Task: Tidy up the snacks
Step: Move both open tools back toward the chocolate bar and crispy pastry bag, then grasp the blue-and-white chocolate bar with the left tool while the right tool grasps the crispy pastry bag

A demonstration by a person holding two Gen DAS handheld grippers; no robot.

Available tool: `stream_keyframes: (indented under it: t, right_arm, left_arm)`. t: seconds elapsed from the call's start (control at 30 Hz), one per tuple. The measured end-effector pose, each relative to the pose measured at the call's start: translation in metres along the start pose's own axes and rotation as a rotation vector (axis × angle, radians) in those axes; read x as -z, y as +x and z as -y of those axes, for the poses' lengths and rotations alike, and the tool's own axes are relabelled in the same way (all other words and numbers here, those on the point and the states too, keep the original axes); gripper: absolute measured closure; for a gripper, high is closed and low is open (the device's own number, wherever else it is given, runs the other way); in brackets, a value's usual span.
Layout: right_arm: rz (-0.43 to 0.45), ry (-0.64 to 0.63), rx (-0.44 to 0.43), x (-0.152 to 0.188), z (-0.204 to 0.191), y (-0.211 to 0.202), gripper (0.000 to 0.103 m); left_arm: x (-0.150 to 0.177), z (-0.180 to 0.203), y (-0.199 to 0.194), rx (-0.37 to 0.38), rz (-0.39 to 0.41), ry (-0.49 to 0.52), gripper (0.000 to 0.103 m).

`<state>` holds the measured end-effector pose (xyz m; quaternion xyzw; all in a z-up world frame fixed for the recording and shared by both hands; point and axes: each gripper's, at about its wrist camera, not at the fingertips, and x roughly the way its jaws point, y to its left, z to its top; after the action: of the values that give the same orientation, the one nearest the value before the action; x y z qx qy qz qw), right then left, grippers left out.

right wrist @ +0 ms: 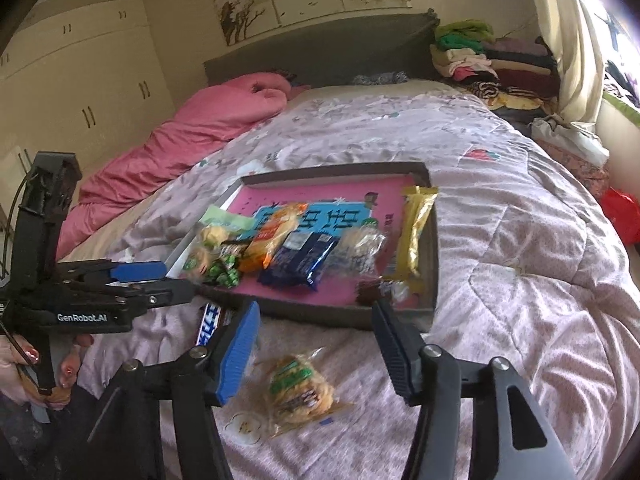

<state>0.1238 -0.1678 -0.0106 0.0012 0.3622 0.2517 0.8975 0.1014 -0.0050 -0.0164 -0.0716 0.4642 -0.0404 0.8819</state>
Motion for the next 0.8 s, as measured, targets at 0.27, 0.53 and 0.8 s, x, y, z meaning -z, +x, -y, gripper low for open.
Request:
stream_keyframes:
  t: [0.27, 0.53, 0.8]
  right_arm:
    - [-0.050, -0.044, -0.008, 0.009, -0.011, 0.002, 0.044]
    - [-0.113, -0.092, -0.022, 0.019, -0.021, 0.009, 0.044]
    - [-0.175, -0.131, 0.007, 0.030, -0.021, 0.020, 0.044]
  left_arm:
    - [0.007, 0.012, 0.007, -0.006, -0.037, 0.034, 0.031]
    - [0.014, 0.020, 0.017, -0.011, -0.071, 0.049, 0.031]
    - [0.022, 0.026, 0.032, -0.028, -0.116, 0.054, 0.031]
